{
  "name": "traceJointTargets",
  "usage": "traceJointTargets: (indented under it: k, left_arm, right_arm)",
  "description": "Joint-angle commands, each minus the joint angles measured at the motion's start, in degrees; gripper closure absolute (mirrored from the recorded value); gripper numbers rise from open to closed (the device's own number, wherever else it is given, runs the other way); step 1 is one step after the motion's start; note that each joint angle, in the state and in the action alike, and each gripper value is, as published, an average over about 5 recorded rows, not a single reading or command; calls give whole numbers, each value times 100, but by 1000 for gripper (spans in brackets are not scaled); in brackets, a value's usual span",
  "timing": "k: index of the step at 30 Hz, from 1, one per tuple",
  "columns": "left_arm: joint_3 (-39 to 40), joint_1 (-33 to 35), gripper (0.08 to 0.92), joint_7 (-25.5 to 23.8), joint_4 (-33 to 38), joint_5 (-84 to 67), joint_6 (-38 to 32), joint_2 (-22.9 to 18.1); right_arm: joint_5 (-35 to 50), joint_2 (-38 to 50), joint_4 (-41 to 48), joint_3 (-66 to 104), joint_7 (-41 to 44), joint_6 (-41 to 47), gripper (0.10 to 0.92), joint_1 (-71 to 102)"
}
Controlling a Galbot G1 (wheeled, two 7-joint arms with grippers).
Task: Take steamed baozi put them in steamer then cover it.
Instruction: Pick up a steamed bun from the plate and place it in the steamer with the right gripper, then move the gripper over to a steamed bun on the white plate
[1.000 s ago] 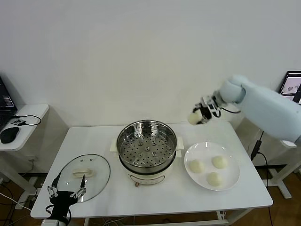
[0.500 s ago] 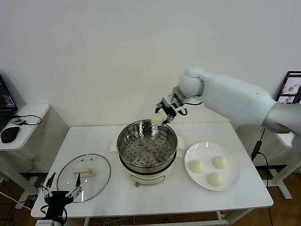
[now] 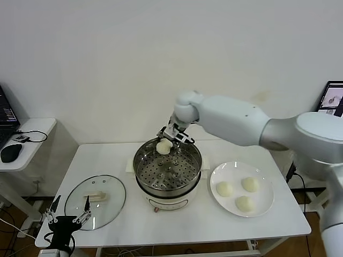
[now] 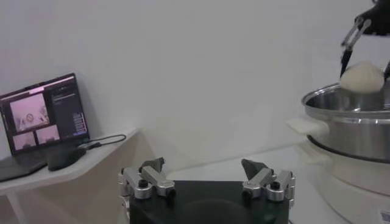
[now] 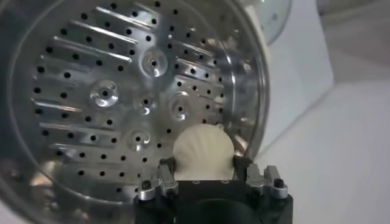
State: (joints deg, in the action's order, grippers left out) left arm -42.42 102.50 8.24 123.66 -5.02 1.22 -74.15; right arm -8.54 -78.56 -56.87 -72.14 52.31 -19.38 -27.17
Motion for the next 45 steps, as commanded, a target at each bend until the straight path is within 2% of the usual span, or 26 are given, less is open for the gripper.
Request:
traceJointTargets:
  k: [1, 9, 12, 17, 20, 22, 27, 32, 38, 45]
  left_arm:
    - [-7, 0, 177, 1, -4, 11, -2, 3]
    - [30, -27, 177, -4, -27, 9, 4, -7]
    - [33, -53, 177, -9, -27, 11, 13, -12]
    - [41, -74, 177, -16, -17, 16, 25, -17]
    - [37, -80, 177, -24, 5, 19, 38, -16]
    - [32, -82, 177, -31, 33, 20, 50, -14]
    - [16, -71, 177, -45, 87, 12, 66, 22]
    - [9, -72, 177, -54, 111, 11, 79, 68]
    - [17, -63, 177, -61, 156, 20, 92, 108]
    - [55, -37, 177, -58, 173, 52, 85, 164]
  right_arm:
    - [-586, -286, 351, -94, -62, -540, 415, 125]
    - [-939, -340, 630, -15, -149, -821, 407, 333]
    - [-963, -350, 694, 8, -160, -880, 365, 366]
    - [-934, -310, 722, 81, -187, -935, 238, 366]
    - [-617, -148, 541, 138, -100, -762, 208, 207]
    - [-92, 60, 222, 141, 40, -241, 204, 4]
    - [1292, 880, -1153, 118, 405, 1974, 202, -601]
    - [1907, 1950, -2309, 137, 519, 3447, 203, -949]
    - [2105, 3343, -3380, 236, 548, 4196, 203, -1052]
    - [1549, 4873, -3950, 424, 620, 4101, 202, -492]
